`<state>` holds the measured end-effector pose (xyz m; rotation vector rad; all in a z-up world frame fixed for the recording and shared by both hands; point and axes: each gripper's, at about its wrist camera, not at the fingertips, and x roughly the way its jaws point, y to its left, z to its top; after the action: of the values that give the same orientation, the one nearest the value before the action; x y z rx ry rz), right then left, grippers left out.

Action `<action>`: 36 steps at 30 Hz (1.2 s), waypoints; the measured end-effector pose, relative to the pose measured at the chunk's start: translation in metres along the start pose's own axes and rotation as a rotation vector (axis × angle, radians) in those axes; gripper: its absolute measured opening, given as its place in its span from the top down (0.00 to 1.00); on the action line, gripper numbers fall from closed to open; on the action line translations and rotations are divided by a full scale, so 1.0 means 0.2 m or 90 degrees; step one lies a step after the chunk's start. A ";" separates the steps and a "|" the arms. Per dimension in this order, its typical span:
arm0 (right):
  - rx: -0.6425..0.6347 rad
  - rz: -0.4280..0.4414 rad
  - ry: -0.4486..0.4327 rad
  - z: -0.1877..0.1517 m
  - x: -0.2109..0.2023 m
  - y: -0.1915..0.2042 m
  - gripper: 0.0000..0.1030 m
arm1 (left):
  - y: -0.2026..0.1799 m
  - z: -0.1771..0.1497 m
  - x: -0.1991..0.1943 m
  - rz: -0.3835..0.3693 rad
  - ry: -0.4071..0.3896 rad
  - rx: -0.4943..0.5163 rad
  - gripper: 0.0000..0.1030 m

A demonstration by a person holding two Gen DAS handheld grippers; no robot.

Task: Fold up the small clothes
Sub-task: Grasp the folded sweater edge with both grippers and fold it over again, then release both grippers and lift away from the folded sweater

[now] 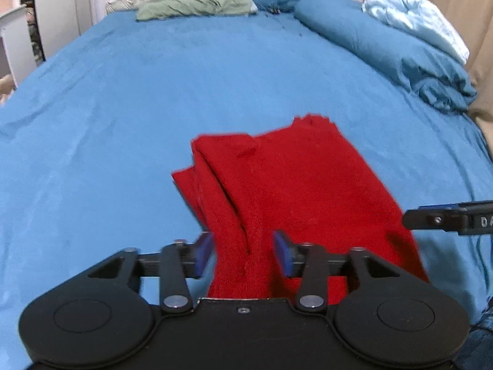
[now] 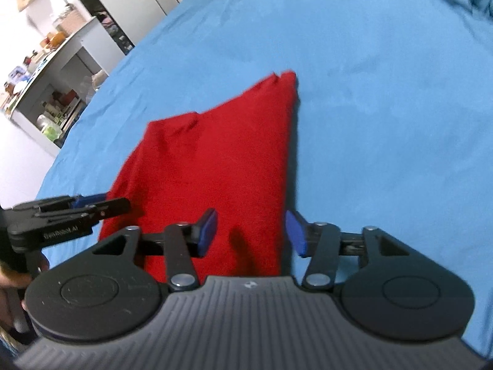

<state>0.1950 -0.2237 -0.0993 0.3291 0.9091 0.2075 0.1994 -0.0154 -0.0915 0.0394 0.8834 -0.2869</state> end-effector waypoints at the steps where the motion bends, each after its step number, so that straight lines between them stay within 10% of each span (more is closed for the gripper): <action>1: -0.010 -0.006 -0.009 0.00 -0.05 0.02 0.22 | 0.00 0.01 -0.05 0.006 -0.005 -0.004 0.37; 5: -0.030 -0.028 -0.037 0.01 -0.25 0.11 0.17 | 0.01 0.04 -0.27 0.045 -0.023 -0.023 0.33; 10: -0.053 -0.053 -0.072 -0.01 -0.56 0.25 0.03 | 0.01 0.03 -0.62 0.086 -0.065 -0.049 0.01; 19: -0.116 -0.141 -0.082 -0.21 -0.92 0.49 0.00 | -0.10 -0.15 -0.99 0.154 -0.089 -0.035 0.00; 36: -0.078 -0.216 -0.044 -0.57 -0.92 0.49 0.00 | -0.25 -0.46 -1.02 0.152 -0.057 -0.023 0.00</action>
<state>-0.0095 -0.1691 0.0072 0.0653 0.8658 -0.0613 -0.0049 -0.0024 0.0108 0.0974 0.7855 -0.0496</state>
